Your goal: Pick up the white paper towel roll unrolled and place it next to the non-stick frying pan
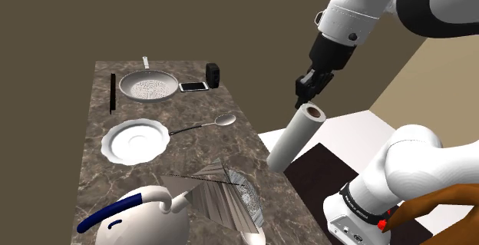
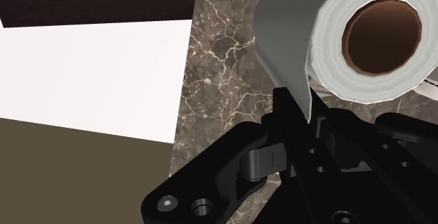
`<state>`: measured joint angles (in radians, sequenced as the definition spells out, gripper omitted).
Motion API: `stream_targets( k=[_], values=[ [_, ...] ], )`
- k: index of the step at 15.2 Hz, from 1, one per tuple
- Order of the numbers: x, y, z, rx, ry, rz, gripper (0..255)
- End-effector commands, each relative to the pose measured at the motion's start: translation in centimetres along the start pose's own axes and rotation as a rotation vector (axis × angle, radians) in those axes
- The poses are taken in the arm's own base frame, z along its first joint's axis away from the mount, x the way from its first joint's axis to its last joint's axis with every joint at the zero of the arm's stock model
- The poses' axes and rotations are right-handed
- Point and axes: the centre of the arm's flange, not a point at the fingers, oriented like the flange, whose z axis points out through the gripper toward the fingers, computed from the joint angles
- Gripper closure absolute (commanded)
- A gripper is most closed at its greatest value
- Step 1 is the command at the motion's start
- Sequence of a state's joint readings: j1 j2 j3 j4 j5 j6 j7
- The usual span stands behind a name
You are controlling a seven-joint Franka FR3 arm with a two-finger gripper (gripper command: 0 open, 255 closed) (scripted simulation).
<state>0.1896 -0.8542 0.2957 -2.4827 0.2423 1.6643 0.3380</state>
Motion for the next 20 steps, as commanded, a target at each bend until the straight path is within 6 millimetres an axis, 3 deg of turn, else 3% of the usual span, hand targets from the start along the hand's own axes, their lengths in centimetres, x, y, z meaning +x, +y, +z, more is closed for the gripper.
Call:
stream_targets(
  k=[1,20],
  values=[
    [0.0,0.0,-1.1,0.0,0.0,0.0,255],
    [0.1,-0.3,-11.1,0.0,0.0,0.0,255]
  ],
)
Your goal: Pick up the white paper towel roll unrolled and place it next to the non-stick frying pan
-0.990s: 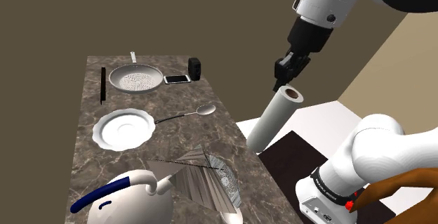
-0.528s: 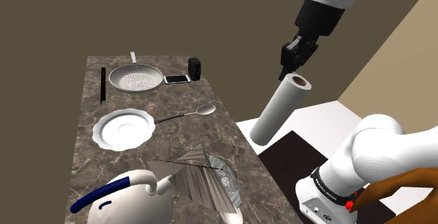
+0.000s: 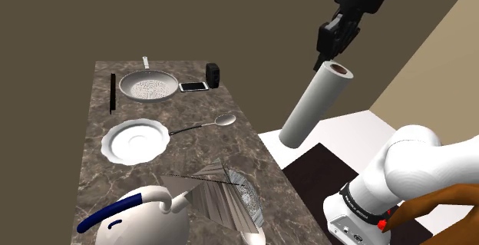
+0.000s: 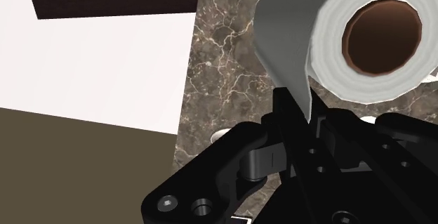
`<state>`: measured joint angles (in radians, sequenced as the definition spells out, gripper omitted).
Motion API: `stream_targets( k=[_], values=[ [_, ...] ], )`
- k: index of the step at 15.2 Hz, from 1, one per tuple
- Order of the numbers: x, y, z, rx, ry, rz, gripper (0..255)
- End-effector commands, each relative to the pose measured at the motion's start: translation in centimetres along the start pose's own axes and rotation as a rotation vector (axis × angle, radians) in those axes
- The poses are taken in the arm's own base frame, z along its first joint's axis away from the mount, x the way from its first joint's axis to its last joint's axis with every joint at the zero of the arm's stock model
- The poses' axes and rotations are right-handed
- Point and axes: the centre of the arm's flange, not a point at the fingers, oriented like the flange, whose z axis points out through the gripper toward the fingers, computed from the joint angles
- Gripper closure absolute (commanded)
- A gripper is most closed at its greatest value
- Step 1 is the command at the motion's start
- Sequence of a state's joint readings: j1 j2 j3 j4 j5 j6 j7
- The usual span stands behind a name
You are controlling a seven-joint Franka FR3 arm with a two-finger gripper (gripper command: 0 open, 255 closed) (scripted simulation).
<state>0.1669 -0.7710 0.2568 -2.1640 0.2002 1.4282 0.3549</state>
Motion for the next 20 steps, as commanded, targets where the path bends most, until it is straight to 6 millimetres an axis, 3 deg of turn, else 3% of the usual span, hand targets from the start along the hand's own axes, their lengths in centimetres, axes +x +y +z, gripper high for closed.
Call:
stream_targets(
  k=[1,6,20],
  values=[
    [-0.1,-0.1,-1.1,0.0,0.0,0.0,255],
    [-0.1,-0.2,-3.6,0.0,0.0,0.0,255],
    [17.2,-0.4,3.1,0.0,0.0,0.0,255]
  ],
)
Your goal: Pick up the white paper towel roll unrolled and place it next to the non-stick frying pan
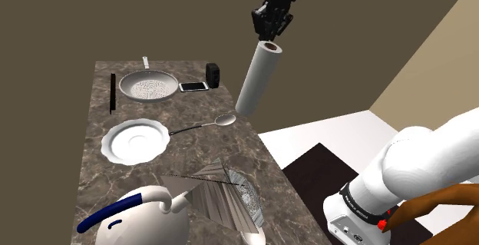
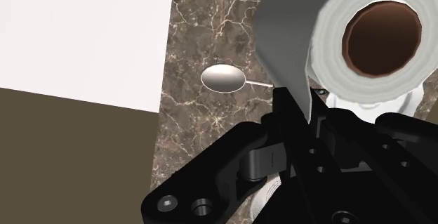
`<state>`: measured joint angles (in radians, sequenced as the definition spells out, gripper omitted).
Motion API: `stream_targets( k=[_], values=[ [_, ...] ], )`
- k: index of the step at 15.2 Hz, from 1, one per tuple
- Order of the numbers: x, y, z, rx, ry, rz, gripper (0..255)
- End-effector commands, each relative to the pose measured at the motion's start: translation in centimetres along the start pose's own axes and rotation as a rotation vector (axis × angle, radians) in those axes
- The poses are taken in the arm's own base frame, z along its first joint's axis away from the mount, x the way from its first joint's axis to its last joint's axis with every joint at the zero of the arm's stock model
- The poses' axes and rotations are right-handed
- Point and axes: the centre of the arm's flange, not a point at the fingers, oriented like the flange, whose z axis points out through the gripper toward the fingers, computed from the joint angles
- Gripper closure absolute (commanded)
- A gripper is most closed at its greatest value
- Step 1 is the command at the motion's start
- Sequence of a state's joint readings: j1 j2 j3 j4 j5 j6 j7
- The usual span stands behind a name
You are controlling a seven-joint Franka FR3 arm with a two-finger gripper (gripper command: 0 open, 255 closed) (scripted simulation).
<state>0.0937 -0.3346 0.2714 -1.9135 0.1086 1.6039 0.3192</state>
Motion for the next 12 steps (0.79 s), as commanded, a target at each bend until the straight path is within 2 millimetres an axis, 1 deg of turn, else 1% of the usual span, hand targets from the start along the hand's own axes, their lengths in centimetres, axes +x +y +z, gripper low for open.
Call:
stream_targets(
  k=[1,12],
  values=[
    [2.4,0.2,1.0,0.0,0.001,0.0,255],
    [15.9,0.0,6.3,0.0,0.001,0.0,255]
  ],
)
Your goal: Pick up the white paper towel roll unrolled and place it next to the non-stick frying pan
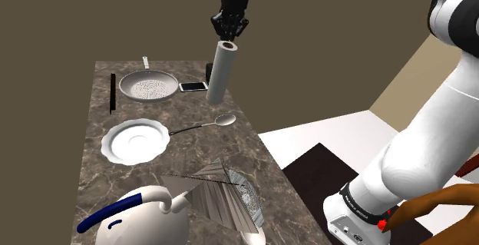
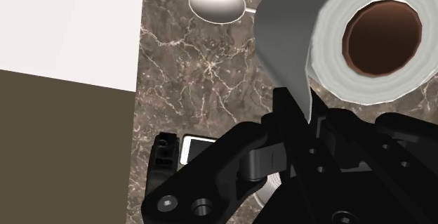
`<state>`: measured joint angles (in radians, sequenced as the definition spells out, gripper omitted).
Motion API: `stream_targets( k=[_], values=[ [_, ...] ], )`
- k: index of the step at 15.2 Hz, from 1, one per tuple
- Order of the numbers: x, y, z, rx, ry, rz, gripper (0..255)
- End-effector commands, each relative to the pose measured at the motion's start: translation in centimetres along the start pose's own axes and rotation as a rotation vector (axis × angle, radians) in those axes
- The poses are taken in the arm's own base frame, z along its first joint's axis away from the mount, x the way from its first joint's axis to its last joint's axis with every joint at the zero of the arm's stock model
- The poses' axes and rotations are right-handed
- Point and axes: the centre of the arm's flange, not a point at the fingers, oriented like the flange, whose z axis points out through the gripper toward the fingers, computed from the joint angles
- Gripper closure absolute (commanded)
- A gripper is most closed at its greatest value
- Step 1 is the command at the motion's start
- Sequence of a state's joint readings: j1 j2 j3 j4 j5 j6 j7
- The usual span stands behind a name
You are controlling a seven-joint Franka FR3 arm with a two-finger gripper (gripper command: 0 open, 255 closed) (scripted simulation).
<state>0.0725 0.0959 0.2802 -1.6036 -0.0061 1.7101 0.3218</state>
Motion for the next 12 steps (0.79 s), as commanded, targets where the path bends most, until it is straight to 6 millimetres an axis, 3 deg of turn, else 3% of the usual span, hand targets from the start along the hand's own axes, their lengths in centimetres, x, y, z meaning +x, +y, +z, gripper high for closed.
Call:
stream_targets(
  k=[1,10,12],
  values=[
    [2.6,0.1,0.8,0.0,0.001,0.001,255],
    [13.7,-0.1,5.1,0.0,0.001,0.001,255],
    [14.0,-0.1,5.7,0.0,0.001,0.001,255]
  ],
)
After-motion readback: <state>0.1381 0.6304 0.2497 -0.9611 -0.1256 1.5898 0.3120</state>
